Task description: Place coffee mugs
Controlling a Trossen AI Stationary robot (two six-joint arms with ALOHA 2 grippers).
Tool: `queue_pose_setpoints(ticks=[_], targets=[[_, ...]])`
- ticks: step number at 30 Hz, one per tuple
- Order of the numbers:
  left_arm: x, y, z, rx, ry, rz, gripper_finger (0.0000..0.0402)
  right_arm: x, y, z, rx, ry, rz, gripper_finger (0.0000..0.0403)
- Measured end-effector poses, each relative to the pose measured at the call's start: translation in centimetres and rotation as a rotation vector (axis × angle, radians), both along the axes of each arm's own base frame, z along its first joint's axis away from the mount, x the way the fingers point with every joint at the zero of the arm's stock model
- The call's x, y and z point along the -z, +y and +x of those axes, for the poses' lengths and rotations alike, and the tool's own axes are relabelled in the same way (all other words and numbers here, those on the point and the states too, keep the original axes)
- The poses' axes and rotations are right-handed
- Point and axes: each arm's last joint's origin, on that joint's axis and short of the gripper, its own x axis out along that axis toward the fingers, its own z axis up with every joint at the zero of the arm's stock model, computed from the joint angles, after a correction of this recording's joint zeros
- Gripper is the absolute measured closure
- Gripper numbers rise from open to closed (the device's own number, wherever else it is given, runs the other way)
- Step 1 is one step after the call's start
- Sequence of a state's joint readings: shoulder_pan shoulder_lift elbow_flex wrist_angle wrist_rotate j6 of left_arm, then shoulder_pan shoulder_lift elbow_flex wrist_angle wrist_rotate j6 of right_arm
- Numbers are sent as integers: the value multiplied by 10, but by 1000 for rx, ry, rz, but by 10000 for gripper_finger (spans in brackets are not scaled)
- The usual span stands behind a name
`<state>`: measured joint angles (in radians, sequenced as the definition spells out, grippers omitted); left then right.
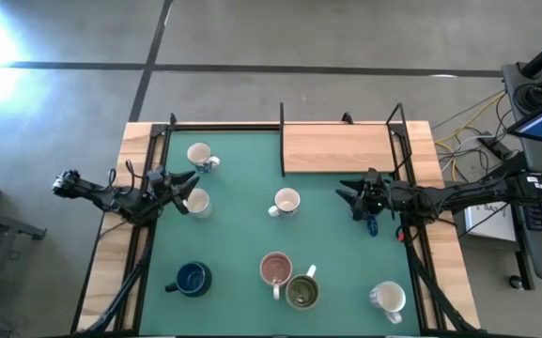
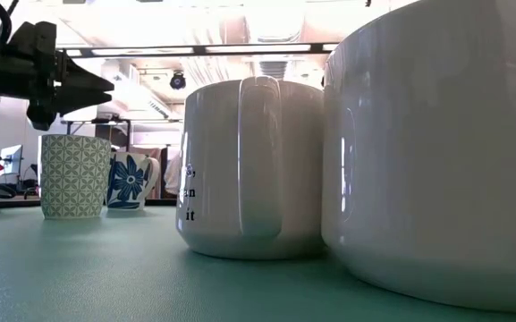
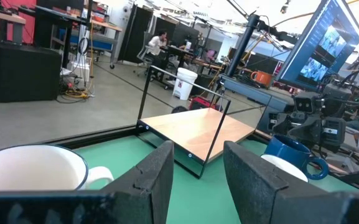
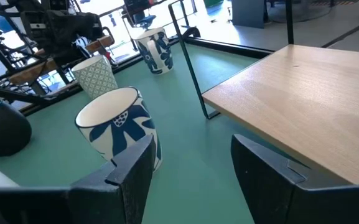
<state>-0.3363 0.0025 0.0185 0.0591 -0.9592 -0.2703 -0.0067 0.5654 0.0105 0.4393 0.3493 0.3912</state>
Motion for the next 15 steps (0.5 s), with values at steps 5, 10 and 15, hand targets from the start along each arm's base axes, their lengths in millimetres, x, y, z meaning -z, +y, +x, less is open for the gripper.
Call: queue_pose_setpoints(ticks=[5, 10, 15], targets=[[0, 0, 0, 0, 0, 0, 278, 0, 0, 0, 11, 3, -10, 200], [0, 0, 0, 0, 0, 0, 278, 1, -1, 0, 26, 0, 38, 200], [0, 0, 0, 0, 0, 0, 278, -4, -2, 0, 62, -62, 32, 200]])
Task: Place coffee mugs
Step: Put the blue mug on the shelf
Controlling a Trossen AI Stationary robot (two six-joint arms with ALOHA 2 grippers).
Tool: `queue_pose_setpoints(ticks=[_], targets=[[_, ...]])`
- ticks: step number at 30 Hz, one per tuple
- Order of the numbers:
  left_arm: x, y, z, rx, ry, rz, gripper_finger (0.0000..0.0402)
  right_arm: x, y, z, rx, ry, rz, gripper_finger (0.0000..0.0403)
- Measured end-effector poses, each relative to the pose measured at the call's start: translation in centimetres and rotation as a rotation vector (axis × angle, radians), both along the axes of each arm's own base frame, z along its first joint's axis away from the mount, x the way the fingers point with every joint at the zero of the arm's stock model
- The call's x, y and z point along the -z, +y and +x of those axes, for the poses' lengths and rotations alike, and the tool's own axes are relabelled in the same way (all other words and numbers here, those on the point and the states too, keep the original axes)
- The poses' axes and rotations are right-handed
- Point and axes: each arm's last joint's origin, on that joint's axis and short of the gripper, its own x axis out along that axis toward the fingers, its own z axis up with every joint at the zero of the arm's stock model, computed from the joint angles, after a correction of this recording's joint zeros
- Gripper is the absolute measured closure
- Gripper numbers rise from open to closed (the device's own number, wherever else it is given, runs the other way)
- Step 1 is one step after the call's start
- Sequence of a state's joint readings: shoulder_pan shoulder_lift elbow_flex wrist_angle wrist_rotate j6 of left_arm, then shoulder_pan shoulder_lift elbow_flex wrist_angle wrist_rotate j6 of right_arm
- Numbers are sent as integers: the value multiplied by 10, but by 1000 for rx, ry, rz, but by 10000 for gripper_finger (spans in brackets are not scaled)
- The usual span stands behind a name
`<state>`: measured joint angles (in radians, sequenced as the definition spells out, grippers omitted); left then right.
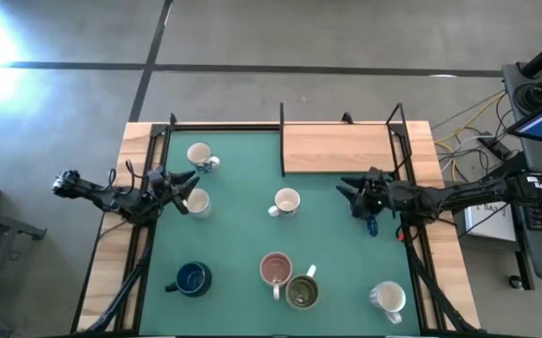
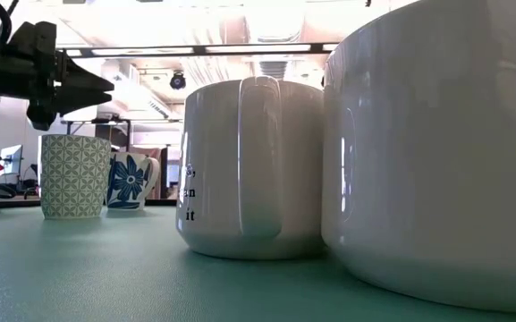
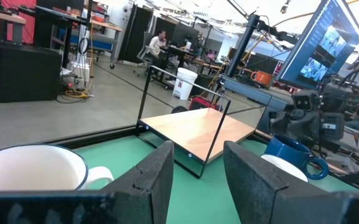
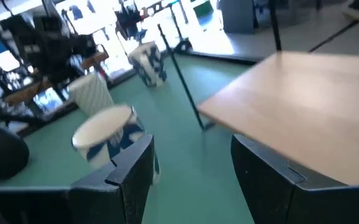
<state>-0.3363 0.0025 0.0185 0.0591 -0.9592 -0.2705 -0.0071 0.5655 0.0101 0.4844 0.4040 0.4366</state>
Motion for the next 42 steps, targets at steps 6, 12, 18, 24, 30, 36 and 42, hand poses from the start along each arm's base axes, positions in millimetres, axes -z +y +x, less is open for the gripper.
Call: queue_pose_setpoints(ticks=[6, 12, 18, 24, 30, 36, 42], targets=[[0, 0, 0, 0, 1, 0, 278, -7, -2, 0, 91, -53, -50, 200], [0, 0, 0, 0, 0, 0, 278, -7, -5, -2, 202, -81, -6, 200], [0, 0, 0, 0, 0, 0, 278, -7, -5, -2, 189, -75, -17, 200], [0, 0, 0, 1, 0, 0, 278, -17, -3, 2, 130, -108, -4, 200], [0, 0, 0, 0, 0, 0, 278, -33, -3, 9, 110, -26, -17, 200], [0, 0, 0, 0, 0, 0, 278, -51, -3, 11, 138, 165, 85, 200], [0, 0, 0, 0, 0, 0, 278, -69, -3, 1, 208, 340, 222, 200]])
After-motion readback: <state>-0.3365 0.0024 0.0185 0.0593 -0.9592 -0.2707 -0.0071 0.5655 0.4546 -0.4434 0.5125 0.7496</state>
